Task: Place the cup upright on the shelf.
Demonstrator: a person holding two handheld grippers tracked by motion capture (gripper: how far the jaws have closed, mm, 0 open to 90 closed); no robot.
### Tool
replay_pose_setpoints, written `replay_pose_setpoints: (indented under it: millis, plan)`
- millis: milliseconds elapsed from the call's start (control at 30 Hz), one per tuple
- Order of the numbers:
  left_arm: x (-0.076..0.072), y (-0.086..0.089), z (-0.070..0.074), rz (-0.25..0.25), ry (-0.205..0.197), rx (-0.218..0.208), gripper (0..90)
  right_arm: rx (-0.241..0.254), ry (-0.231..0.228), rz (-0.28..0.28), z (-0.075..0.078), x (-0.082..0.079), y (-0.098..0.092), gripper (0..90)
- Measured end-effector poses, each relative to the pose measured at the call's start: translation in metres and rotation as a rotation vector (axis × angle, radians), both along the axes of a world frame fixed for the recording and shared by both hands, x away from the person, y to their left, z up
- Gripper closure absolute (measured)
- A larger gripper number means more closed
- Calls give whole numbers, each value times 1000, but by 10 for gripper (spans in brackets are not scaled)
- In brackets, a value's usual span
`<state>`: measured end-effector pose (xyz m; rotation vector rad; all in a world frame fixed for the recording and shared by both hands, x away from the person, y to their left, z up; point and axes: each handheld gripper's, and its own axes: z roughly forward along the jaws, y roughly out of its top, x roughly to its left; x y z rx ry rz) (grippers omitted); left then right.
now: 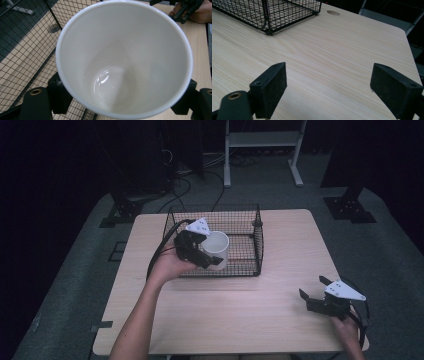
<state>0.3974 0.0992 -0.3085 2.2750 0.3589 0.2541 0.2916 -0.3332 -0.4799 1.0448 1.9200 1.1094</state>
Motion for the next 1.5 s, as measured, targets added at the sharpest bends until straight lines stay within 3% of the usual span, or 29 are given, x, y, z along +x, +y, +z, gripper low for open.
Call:
replay_pose_setpoints:
  millis: [1000,1167,1500]
  plan:
    - [58,-13,9,32,-3,37,223,6,1,3,0,0,-1,131]
    - [68,-17,4,39,7,57,222,5,0,5,0,0,-1,131]
    - [93,-22,-18,58,59,79,222,6,0,7,0,0,-1,131]
